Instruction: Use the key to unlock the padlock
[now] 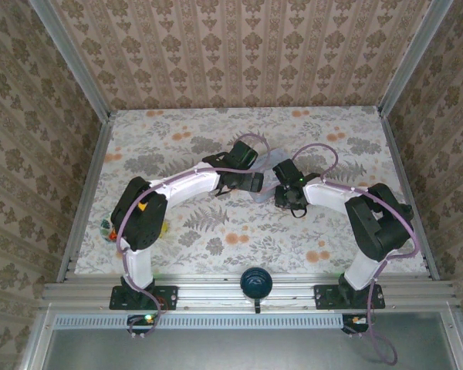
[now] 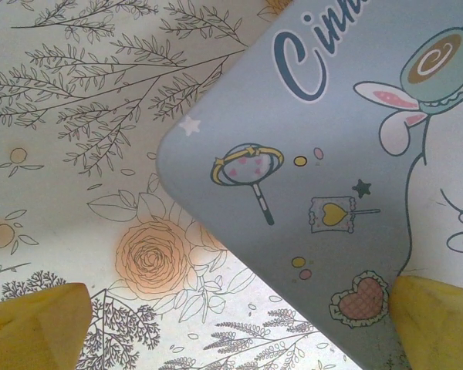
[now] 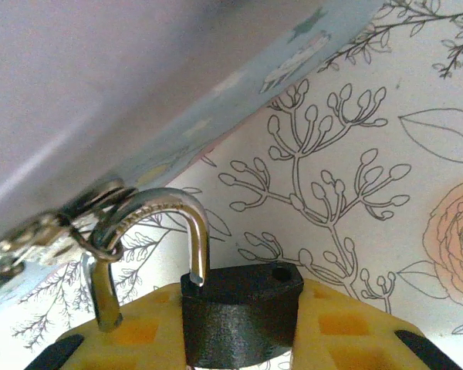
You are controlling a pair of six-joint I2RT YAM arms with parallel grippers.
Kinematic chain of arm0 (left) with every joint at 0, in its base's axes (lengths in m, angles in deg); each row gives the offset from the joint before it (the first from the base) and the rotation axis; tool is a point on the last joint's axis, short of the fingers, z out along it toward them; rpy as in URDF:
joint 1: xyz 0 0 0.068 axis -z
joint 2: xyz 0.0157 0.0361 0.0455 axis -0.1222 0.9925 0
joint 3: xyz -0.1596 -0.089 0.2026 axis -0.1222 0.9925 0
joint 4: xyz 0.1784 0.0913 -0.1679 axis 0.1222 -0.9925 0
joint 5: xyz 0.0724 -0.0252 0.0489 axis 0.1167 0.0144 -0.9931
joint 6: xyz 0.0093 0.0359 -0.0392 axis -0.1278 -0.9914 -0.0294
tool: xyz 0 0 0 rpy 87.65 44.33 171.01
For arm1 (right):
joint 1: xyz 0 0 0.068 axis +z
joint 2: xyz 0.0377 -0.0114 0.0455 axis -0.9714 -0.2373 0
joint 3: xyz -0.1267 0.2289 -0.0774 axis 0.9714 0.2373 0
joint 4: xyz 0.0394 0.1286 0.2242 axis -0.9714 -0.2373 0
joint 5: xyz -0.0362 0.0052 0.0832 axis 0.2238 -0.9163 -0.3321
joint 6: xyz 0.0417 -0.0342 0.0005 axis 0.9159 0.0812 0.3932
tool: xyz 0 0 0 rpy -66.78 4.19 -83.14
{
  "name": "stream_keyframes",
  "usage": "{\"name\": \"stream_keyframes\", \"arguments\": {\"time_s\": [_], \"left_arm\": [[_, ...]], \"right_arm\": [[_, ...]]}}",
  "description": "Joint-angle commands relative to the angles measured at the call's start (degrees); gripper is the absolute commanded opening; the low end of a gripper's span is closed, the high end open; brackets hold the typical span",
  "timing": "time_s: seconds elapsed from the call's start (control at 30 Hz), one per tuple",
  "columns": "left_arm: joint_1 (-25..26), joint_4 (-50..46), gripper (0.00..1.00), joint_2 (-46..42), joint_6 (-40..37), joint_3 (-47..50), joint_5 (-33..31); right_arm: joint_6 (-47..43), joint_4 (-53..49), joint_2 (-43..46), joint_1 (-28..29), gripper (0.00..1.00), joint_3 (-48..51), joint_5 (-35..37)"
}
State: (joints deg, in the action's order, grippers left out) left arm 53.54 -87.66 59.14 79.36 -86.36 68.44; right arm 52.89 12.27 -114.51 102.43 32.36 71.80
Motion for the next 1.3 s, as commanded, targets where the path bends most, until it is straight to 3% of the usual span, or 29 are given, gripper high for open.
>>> {"name": "stream_keyframes", "arguments": {"time_s": [0.0,1.27], "left_arm": [[0.5,-4.2,1.00,0.5,-1.2,2.6,0.4],[0.1,-2.3,1.00,-0.8,0.2,5.6,1.2]], "right_arm": [[1.7,2.8,0.9,-0.5,0.08,-3.0,0.5],[3.1,6.6,-3.8,-2.8,0.05,-9.1,2.4]]}}
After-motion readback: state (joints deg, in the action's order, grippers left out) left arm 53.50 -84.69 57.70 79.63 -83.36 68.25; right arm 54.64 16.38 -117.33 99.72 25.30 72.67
